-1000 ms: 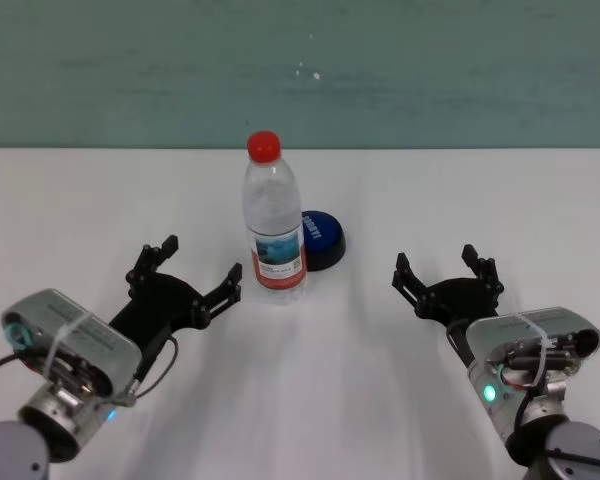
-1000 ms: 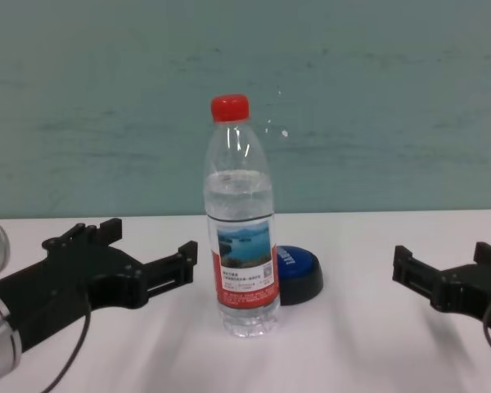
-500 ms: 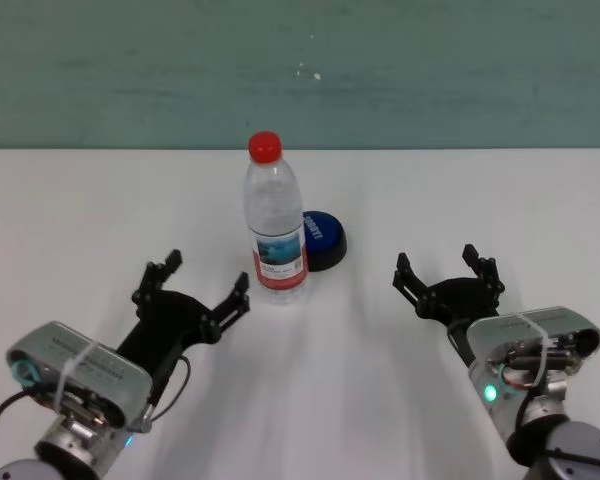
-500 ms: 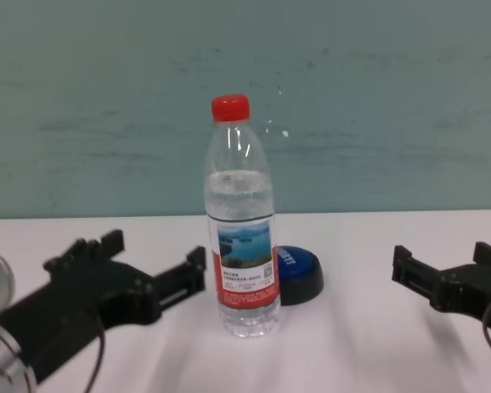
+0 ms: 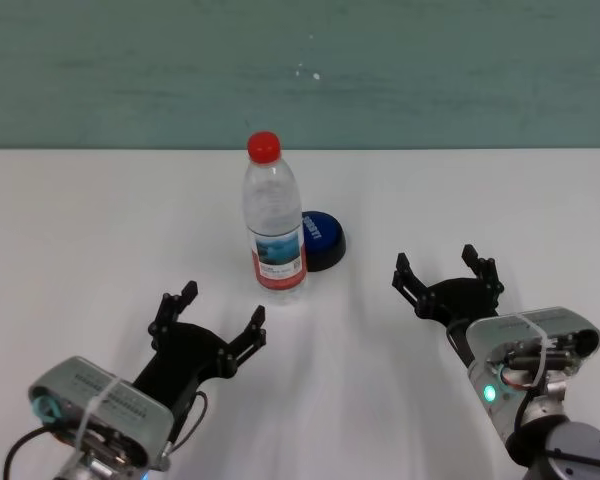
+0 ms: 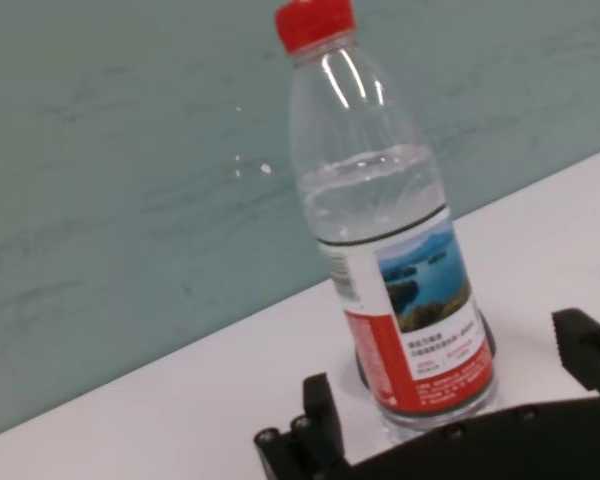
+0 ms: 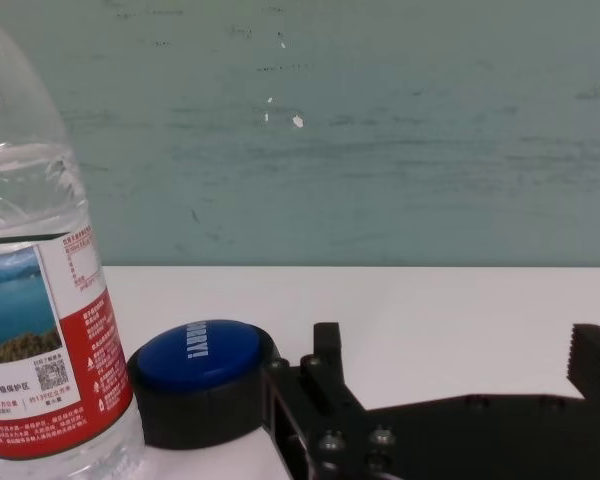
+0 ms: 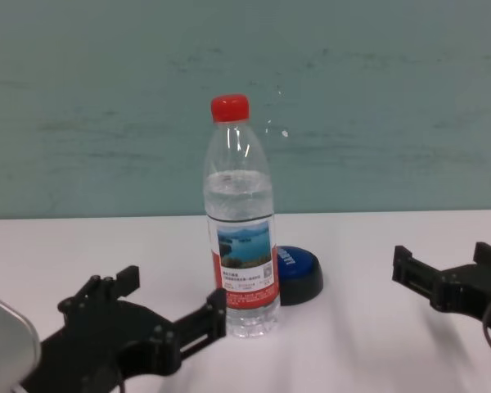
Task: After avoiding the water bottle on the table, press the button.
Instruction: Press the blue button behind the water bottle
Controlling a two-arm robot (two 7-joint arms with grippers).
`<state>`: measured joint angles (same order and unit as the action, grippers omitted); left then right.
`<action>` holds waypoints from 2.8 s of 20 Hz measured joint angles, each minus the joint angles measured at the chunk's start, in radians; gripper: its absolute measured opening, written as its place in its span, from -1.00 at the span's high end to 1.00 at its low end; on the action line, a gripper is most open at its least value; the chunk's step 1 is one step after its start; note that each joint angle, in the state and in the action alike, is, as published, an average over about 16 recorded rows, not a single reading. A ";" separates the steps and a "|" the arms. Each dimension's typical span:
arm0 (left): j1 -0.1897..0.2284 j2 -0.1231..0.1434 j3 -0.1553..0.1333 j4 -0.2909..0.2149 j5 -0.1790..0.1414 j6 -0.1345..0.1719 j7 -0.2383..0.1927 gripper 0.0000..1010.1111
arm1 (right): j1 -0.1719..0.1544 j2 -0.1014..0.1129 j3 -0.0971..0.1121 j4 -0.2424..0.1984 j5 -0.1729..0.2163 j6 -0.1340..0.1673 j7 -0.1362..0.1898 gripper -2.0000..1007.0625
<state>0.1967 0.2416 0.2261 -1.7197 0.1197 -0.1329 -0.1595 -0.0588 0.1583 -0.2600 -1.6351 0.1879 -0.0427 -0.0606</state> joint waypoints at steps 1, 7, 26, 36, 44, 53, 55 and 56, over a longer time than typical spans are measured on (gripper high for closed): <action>0.005 0.001 0.000 -0.003 0.005 0.000 0.001 -0.98 | 0.000 0.000 0.000 0.000 0.000 0.000 0.000 -0.99; 0.031 0.019 -0.014 -0.025 0.022 -0.003 -0.003 -0.98 | 0.000 0.000 0.000 0.000 0.000 0.000 0.000 -0.99; 0.083 0.052 -0.093 -0.050 -0.032 -0.051 -0.031 -0.98 | 0.000 0.000 0.000 0.000 0.000 0.000 0.000 -0.99; 0.074 0.062 -0.091 -0.019 -0.042 -0.056 -0.050 -0.98 | 0.000 0.000 0.000 0.000 0.000 0.000 0.000 -0.99; 0.070 0.073 -0.085 -0.010 -0.030 -0.054 -0.053 -0.98 | 0.000 0.000 0.000 0.000 0.000 0.000 0.000 -0.99; 0.071 0.075 -0.084 -0.012 -0.025 -0.050 -0.050 -0.98 | 0.000 0.000 0.000 0.000 0.000 0.000 0.000 -0.99; 0.071 0.075 -0.084 -0.011 -0.026 -0.051 -0.050 -0.98 | 0.000 0.000 0.000 0.000 0.000 0.000 0.000 -0.99; 0.070 0.075 -0.084 -0.011 -0.026 -0.052 -0.050 -0.98 | 0.000 0.000 0.000 0.000 0.000 0.000 0.000 -0.99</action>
<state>0.2671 0.3164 0.1419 -1.7307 0.0940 -0.1844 -0.2098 -0.0588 0.1583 -0.2600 -1.6351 0.1879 -0.0427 -0.0606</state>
